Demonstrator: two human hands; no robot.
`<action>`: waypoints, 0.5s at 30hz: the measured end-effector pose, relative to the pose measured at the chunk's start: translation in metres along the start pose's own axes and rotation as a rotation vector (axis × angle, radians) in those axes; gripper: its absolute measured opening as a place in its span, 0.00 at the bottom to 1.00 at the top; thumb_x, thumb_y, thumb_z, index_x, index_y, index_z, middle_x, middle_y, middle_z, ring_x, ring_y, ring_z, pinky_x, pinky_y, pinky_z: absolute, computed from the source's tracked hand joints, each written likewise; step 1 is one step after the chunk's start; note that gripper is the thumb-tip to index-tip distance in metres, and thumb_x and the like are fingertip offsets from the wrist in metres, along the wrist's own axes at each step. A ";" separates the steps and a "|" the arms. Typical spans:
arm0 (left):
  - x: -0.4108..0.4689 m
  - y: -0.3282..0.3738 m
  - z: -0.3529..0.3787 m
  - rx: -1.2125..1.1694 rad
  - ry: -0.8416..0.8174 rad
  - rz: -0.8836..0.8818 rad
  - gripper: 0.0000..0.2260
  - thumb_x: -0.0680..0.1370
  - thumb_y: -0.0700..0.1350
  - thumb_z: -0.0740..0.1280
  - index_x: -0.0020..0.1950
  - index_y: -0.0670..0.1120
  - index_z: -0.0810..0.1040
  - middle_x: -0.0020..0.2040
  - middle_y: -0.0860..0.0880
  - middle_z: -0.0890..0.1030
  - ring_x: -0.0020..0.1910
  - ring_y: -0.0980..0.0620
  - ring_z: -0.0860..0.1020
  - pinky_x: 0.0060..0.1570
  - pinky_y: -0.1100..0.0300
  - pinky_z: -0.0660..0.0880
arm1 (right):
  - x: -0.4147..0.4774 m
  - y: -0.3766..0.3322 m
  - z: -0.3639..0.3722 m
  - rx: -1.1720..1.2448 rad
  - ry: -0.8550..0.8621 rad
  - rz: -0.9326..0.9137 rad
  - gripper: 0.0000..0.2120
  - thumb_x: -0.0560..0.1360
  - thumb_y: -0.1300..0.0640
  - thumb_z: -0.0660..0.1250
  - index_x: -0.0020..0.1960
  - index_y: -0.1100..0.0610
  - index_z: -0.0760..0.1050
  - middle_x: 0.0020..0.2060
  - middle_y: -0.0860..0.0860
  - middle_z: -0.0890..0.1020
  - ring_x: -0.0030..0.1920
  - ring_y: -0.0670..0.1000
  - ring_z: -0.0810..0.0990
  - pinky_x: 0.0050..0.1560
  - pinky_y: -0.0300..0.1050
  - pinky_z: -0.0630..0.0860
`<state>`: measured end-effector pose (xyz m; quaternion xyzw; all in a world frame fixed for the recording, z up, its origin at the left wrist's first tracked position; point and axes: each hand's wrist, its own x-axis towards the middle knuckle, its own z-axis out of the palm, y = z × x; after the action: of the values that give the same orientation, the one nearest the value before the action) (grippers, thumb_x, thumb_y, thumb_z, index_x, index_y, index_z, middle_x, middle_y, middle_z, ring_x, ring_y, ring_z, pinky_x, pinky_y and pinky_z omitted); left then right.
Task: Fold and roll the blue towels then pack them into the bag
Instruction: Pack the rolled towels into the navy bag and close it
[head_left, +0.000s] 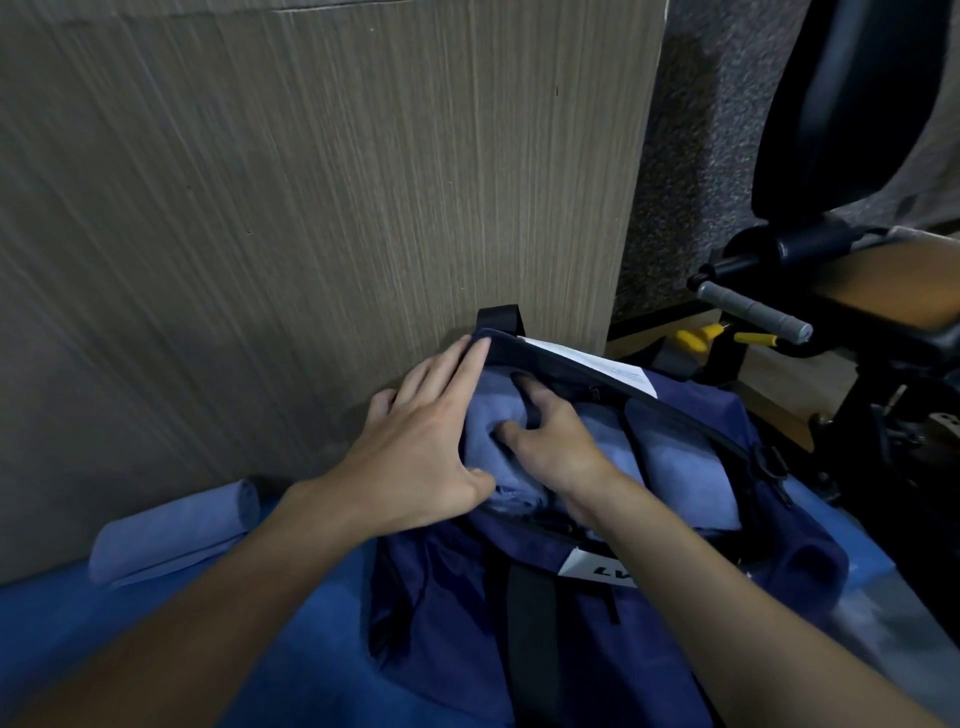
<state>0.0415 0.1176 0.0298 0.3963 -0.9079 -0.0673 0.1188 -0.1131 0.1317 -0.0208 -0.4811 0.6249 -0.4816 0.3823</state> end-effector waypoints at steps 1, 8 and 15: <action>0.000 0.000 0.000 -0.003 0.000 -0.006 0.51 0.68 0.52 0.68 0.77 0.58 0.32 0.78 0.63 0.39 0.77 0.60 0.42 0.73 0.50 0.50 | 0.000 0.001 -0.001 -0.039 0.022 0.004 0.31 0.77 0.60 0.66 0.77 0.52 0.60 0.66 0.47 0.73 0.64 0.46 0.73 0.63 0.38 0.71; 0.000 -0.003 0.000 0.001 -0.012 -0.005 0.51 0.67 0.54 0.68 0.77 0.58 0.32 0.78 0.62 0.40 0.77 0.59 0.43 0.74 0.49 0.50 | 0.000 -0.001 0.001 -0.399 0.030 0.052 0.31 0.76 0.54 0.64 0.77 0.50 0.56 0.69 0.60 0.67 0.71 0.61 0.64 0.69 0.49 0.63; -0.003 -0.012 0.003 0.005 -0.019 -0.027 0.50 0.67 0.60 0.67 0.77 0.62 0.34 0.79 0.59 0.44 0.77 0.58 0.45 0.74 0.47 0.53 | -0.015 0.003 -0.005 -0.588 0.007 -0.195 0.29 0.73 0.43 0.68 0.72 0.37 0.64 0.76 0.37 0.57 0.75 0.50 0.50 0.69 0.55 0.52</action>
<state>0.0512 0.1112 0.0241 0.4080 -0.9038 -0.0703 0.1081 -0.1149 0.1478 -0.0221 -0.6270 0.6898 -0.3163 0.1764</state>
